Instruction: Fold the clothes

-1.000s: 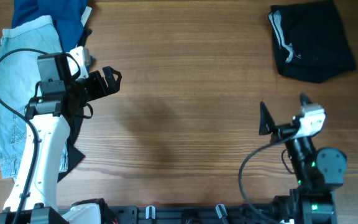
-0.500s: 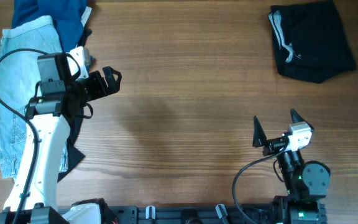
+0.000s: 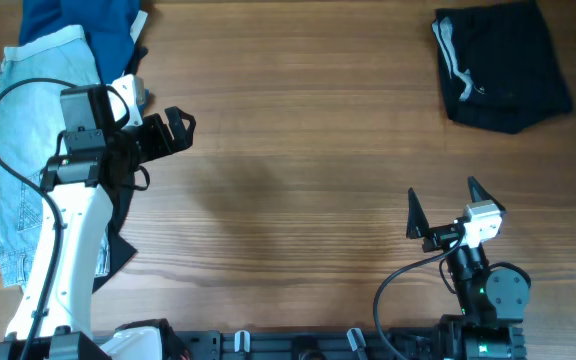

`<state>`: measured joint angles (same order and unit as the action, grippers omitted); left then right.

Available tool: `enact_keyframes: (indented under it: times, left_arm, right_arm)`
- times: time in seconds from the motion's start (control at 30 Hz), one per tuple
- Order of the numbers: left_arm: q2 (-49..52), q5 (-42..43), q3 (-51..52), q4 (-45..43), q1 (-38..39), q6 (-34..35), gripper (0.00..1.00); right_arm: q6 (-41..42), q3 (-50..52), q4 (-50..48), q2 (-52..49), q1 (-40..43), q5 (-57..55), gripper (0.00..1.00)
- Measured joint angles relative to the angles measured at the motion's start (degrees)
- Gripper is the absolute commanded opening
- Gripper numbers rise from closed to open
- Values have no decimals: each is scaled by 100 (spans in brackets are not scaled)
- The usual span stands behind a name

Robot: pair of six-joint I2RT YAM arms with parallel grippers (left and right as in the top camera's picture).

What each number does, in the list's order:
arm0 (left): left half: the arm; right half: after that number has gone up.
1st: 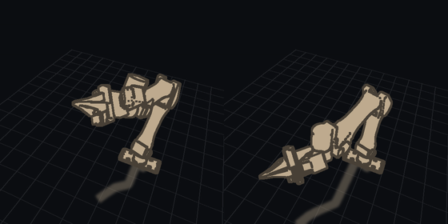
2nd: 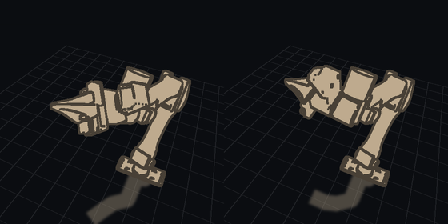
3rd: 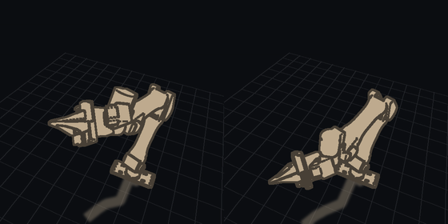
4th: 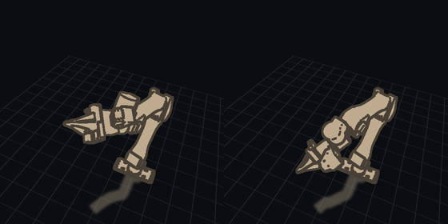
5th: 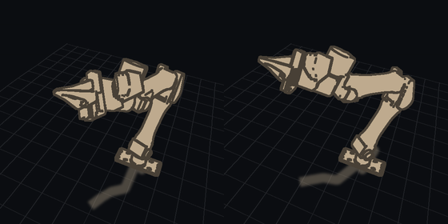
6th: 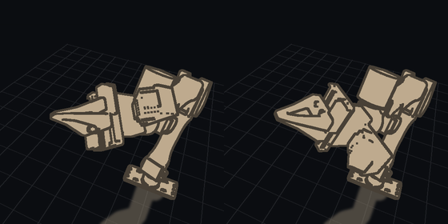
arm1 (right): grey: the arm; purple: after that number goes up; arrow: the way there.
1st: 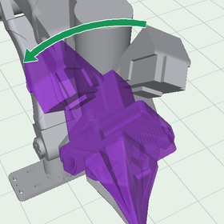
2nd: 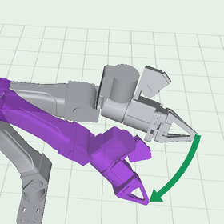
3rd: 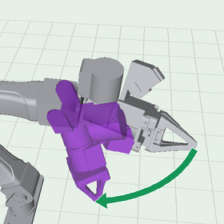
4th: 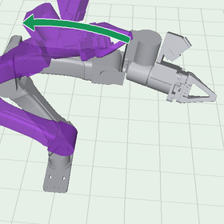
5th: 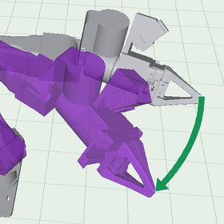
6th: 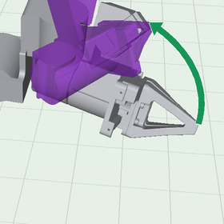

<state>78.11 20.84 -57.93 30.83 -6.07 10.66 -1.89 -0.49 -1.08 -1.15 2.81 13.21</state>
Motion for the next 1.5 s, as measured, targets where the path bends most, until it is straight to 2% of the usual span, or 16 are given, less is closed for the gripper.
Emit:
enact_keyframes:
  times: [0.67, 0.73, 0.87, 1.03, 1.17, 1.5]
  left_arm:
    - [-105, -2, 0, 118, 0, 2, 100]
    - [-361, -2, 0, 127, 2, 0, 100]
    - [-1521, -214, 127, -74, 46, 0, 100]
    - [-3421, -855, 1147, -874, 61, 0, 100]
    - [-4378, -1248, 2387, -1735, 61, 0, 100]
    - [-5768, -1346, 5018, -4017, 61, 2, 100]
  right_arm:
    - [2, 0, 0, 0, 0, 0, 100]
    - [0, 0, 0, 0, 0, 0, 100]
    - [2, 0, 2, -2, 0, 0, 100]
    - [0, 2, 13, -2, 0, 2, 100]
    - [0, 4, 11, -2, 0, 0, 100]
    - [-31, 4, 15, -2, 0, -2, 100]
